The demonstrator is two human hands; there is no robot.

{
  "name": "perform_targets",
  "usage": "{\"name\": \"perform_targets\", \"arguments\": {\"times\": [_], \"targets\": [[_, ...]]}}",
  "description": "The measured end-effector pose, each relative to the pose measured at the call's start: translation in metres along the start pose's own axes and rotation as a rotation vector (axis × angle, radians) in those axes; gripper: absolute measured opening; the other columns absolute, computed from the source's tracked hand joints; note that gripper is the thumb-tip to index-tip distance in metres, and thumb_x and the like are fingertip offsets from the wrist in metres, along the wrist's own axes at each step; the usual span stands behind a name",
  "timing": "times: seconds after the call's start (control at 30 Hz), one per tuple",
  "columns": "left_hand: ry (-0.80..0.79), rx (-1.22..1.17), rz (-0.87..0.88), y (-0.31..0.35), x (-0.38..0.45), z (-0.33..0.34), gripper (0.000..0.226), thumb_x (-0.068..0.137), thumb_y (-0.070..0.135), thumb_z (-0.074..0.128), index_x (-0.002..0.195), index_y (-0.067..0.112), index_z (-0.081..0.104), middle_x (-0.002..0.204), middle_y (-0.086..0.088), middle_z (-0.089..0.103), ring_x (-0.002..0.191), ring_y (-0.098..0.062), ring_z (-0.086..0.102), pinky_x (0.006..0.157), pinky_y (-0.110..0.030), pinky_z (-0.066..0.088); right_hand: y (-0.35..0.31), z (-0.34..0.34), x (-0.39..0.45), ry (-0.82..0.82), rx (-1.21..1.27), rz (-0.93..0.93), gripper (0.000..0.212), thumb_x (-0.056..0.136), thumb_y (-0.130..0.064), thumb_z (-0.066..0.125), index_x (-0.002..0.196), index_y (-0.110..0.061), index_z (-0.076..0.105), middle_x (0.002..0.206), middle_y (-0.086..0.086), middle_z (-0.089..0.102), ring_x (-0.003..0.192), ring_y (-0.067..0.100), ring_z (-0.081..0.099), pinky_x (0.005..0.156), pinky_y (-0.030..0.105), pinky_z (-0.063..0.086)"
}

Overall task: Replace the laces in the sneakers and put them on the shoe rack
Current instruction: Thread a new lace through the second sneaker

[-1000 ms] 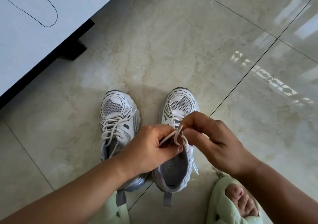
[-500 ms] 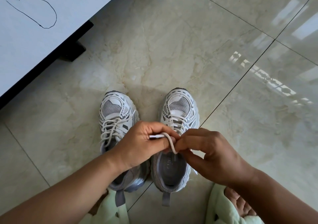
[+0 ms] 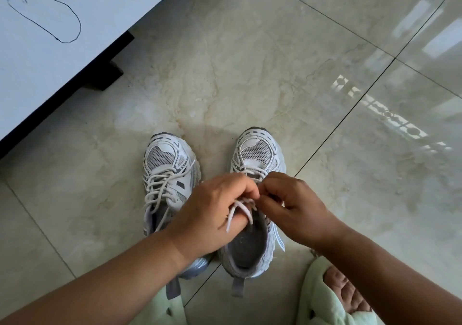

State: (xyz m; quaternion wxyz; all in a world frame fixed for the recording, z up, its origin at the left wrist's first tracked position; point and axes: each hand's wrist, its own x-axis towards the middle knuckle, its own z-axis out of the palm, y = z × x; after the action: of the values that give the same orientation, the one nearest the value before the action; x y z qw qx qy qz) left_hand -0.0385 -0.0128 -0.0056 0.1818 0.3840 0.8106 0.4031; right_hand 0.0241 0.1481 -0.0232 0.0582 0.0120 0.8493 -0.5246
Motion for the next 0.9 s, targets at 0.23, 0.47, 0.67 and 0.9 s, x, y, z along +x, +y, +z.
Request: {"name": "perform_targets", "arguments": {"times": [0.23, 0.47, 0.67, 0.9], "targets": [[0.151, 0.23, 0.064, -0.011, -0.006, 0.011, 0.019, 0.088, 0.016, 0.053, 0.105, 0.011, 0.058, 0.091, -0.003, 0.06, 0.083, -0.016, 0.06, 0.074, -0.026, 0.048, 0.006, -0.004, -0.001, -0.067, 0.21, 0.153, 0.011, 0.085, -0.012, 0.058, 0.079, -0.008, 0.066, 0.064, -0.009, 0.055, 0.061, 0.0, 0.052, 0.063, 0.015, 0.042], [0.192, 0.136, 0.001, -0.016, -0.006, 0.013, 0.017, 0.086, 0.025, 0.058, 0.092, 0.009, 0.06, 0.087, -0.001, 0.06, 0.081, -0.007, 0.055, 0.074, -0.016, 0.044, 0.004, -0.006, 0.0, -0.079, 0.459, 0.304, 0.016, 0.082, 0.003, 0.064, 0.083, -0.012, 0.071, 0.062, -0.005, 0.063, 0.059, 0.007, 0.055, 0.06, 0.022, 0.047], [0.237, 0.111, -0.067, -0.021, -0.008, 0.009, 0.025, 0.079, 0.033, 0.065, 0.073, 0.009, 0.065, 0.073, 0.004, 0.06, 0.068, -0.006, 0.055, 0.064, -0.018, 0.044, 0.001, -0.009, 0.004, -0.049, 0.183, 0.212, 0.008, 0.075, -0.01, 0.067, 0.068, -0.011, 0.063, 0.061, 0.005, 0.059, 0.055, 0.007, 0.05, 0.054, 0.024, 0.043], [0.164, 0.166, -0.081, -0.03, -0.026, -0.002, 0.022, 0.083, 0.029, 0.061, 0.072, 0.01, 0.062, 0.07, 0.009, 0.055, 0.064, -0.002, 0.048, 0.062, -0.013, 0.038, 0.02, -0.02, 0.004, 0.03, -0.381, -0.156, 0.005, 0.066, -0.017, 0.047, 0.063, -0.013, 0.046, 0.062, -0.01, 0.034, 0.057, 0.01, 0.029, 0.058, 0.028, 0.036]]}}
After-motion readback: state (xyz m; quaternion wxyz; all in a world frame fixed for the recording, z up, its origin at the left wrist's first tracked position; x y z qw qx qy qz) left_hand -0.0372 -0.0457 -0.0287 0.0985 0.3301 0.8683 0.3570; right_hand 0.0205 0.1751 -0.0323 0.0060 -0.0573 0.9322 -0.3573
